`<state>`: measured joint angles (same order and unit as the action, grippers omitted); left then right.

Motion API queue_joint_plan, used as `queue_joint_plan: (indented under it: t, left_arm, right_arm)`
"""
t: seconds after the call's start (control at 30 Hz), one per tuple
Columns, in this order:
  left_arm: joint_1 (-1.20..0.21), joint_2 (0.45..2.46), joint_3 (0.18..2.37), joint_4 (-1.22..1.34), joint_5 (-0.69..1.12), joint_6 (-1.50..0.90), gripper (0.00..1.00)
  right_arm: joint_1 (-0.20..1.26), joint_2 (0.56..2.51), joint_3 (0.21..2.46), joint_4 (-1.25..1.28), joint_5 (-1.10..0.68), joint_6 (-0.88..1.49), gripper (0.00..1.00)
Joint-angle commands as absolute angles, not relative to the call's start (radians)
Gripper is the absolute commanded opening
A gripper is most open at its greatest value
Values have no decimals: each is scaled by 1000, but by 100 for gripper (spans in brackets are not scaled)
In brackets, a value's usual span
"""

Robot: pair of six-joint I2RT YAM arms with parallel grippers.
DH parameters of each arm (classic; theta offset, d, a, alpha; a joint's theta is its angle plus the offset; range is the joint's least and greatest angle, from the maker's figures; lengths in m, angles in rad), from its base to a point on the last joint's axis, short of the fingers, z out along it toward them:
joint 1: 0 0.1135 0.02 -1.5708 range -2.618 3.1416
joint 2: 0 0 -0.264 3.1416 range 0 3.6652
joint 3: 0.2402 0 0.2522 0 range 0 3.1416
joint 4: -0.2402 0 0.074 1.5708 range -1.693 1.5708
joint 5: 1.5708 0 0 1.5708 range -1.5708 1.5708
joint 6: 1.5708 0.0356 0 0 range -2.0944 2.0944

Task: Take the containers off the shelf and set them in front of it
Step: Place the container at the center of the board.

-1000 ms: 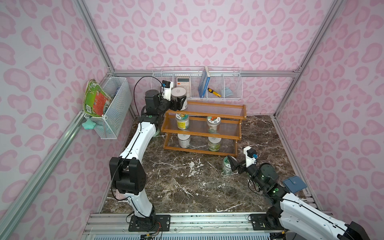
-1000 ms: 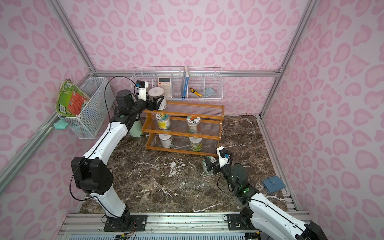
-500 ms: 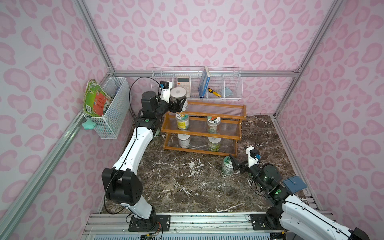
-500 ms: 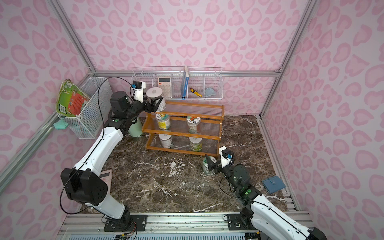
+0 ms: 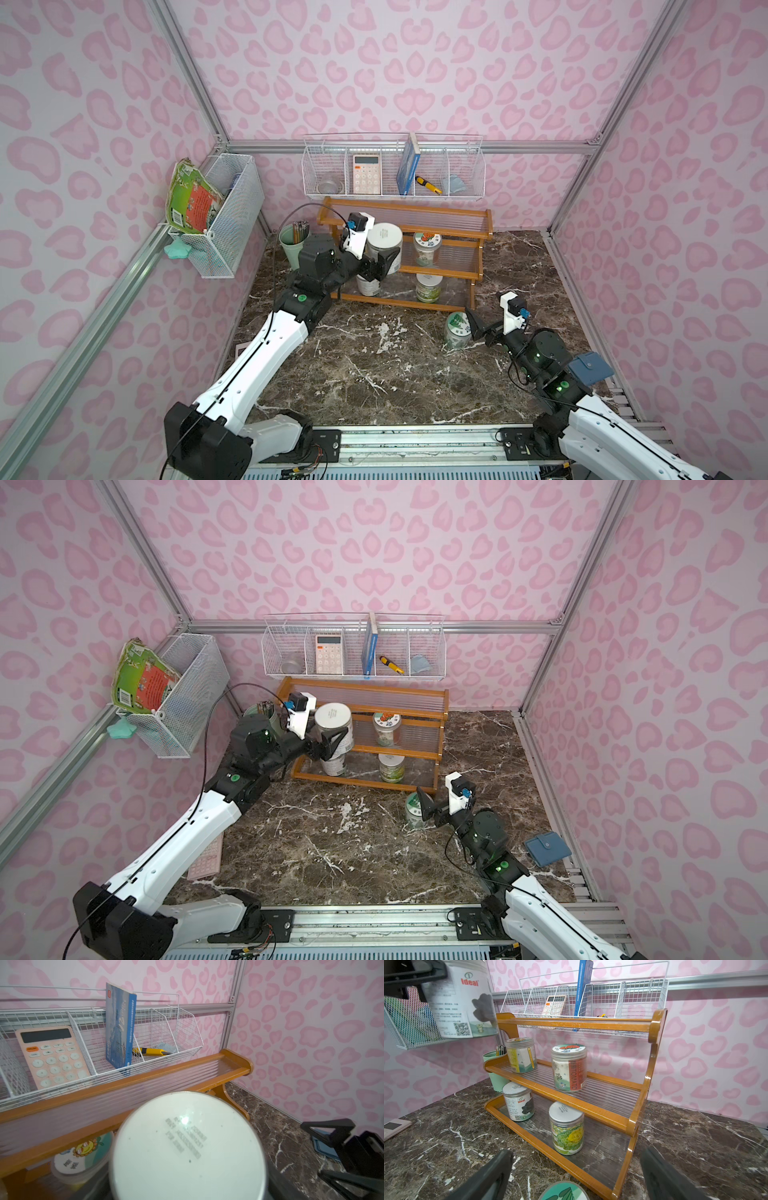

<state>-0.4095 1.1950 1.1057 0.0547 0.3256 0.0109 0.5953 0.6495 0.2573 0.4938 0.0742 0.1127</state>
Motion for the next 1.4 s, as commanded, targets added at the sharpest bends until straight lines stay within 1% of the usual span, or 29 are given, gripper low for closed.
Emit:
queue_joint_plan:
  t: [0.0,0.27,0.37,0.77,1.13,1.37]
  left_arm:
    - [-454,1146,1042,94,257,26,71]
    - [-536,1083,820,166,184,-28,71]
    - [-564,1084,774,165,158,-49,71]
    - [-669,1246,687,338,50,-52,69]
    - [-672,1334,567,535,7,-67,69]
    - [-673,1436,501,753,-21,-67,69]
  right_arm:
    - [595,645,259,513,64,136,99]
    - [596,604,243,488,57,151,99]
    - [596,594,229,492,66,158,99]
    - [594,602,221,528,72,157,99]
    - [595,597,206,542,83,153,99]
    - [594,619,200,579,87,146,99]
